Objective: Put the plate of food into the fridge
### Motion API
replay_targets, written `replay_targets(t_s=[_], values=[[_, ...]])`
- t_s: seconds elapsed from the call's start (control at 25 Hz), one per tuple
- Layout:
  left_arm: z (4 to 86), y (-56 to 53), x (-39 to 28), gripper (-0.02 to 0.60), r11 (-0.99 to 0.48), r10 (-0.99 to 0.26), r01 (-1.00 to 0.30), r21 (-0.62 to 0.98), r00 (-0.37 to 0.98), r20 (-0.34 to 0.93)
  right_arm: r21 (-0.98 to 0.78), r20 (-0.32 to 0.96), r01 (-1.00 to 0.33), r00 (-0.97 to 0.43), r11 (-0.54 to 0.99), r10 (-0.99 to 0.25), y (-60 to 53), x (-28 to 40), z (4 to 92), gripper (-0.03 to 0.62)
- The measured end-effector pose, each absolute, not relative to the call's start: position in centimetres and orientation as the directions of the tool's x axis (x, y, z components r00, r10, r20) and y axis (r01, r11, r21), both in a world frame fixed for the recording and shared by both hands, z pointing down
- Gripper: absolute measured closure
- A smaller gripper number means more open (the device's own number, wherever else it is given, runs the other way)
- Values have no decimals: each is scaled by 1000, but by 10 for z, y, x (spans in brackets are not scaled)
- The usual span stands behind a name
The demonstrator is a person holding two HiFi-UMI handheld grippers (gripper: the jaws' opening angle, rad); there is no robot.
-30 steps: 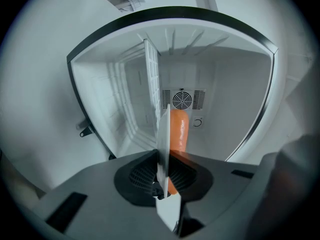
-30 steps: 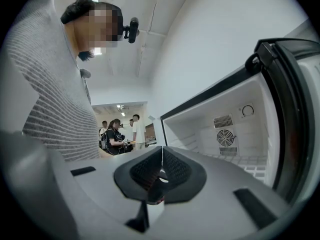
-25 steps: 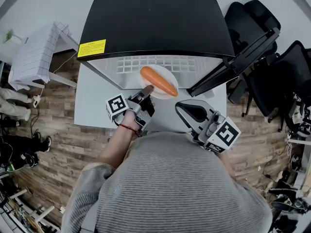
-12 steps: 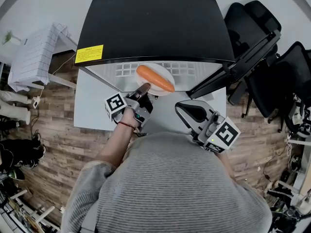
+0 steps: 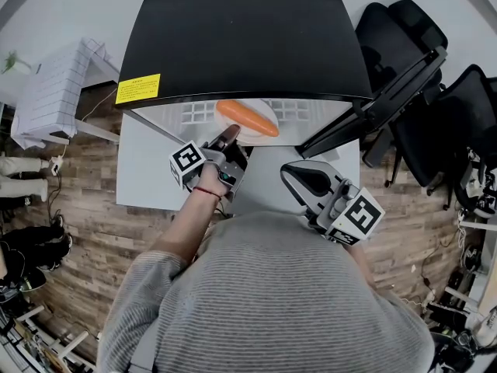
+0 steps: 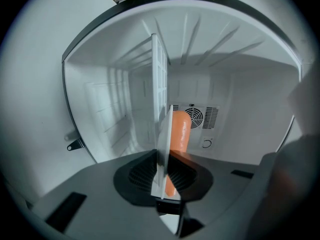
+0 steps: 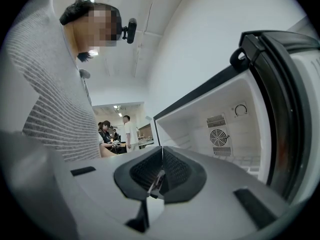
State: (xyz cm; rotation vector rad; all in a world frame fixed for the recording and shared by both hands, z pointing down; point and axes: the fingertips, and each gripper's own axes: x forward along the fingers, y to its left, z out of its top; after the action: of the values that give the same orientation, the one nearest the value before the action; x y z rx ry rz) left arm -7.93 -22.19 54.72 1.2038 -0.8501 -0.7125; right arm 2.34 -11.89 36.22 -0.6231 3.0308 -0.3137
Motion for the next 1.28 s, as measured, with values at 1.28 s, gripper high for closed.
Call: replay_targets(t_s=[1.28], values=[[538,-240,-76,391,132,-858,24,991,504,102,-216,-3,-389,-917,896,-398,-118,30,361,580]])
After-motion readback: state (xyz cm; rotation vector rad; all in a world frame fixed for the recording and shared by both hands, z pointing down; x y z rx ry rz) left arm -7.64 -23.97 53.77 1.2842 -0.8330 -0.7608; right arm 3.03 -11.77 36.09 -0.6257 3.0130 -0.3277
